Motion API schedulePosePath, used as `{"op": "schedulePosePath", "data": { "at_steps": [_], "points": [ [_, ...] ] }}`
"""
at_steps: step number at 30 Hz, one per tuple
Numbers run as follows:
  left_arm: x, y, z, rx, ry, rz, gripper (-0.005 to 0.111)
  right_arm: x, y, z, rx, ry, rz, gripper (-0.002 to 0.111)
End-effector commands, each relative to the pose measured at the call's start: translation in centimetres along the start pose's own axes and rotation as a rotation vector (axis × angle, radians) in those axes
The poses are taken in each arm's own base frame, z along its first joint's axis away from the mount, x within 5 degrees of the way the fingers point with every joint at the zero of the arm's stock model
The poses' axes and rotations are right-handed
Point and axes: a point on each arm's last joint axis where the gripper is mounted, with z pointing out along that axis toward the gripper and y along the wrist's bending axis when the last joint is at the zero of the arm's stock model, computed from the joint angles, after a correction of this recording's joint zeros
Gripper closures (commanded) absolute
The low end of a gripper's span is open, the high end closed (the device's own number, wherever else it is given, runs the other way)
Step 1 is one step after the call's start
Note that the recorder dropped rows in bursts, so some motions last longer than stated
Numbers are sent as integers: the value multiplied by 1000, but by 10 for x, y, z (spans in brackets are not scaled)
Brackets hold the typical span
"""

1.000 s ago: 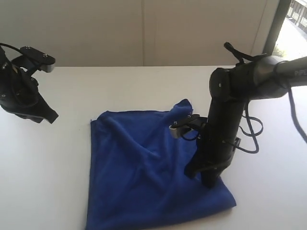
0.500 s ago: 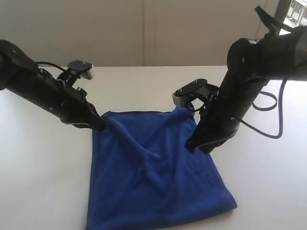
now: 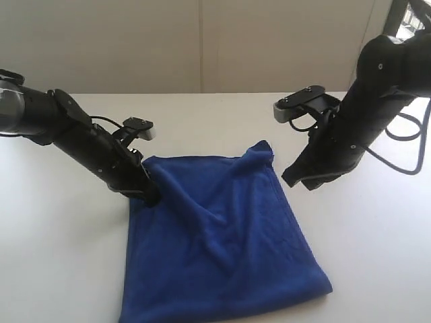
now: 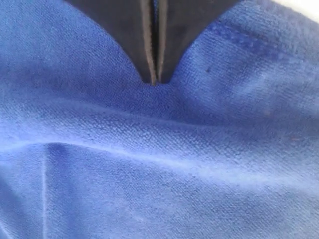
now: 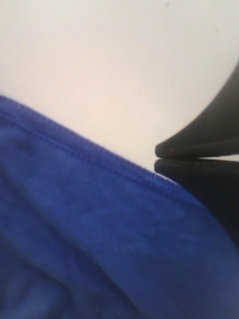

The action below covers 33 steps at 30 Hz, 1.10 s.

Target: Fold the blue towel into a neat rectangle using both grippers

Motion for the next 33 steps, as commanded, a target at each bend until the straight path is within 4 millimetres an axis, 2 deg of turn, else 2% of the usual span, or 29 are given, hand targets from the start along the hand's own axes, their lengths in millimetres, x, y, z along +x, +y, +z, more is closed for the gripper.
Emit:
{"op": "schedulePosePath", "data": {
  "at_steps": [1, 10, 14, 17, 19, 22, 25, 27, 30, 33],
  "points": [
    [2, 12, 4, -83, 65, 17, 107, -3, -15, -9, 31, -57, 44, 108],
    [-14, 25, 8, -125, 68, 57, 107, -19, -41, -29, 84, -154, 80, 108],
    [-17, 25, 5, -110, 81, 71, 107, -25, -55, -24, 51, -143, 87, 108],
    [-27, 11, -14, -33, 103, 88, 107, -32, -61, -20, -40, -146, 67, 108],
    [-40, 1, -36, -23, 78, 127, 107, -39, -65, -20, -73, -173, 51, 108],
    [-59, -1, -73, -149, -20, 198, 107, -51, -71, -21, -60, -211, 62, 108],
    [-72, 19, -98, -304, -169, 191, 107, -63, -79, -21, -73, -231, 69, 105],
    [-75, 35, -109, -326, -199, 165, 107, -72, -85, -20, -116, -241, 68, 98],
    [-75, 57, -114, -210, -188, 156, 107, -81, -93, -12, -211, -236, 61, 86],
    [-74, 74, -109, -55, -160, 112, 107, -87, -100, 0, -277, -212, 68, 83]
  ]
}}
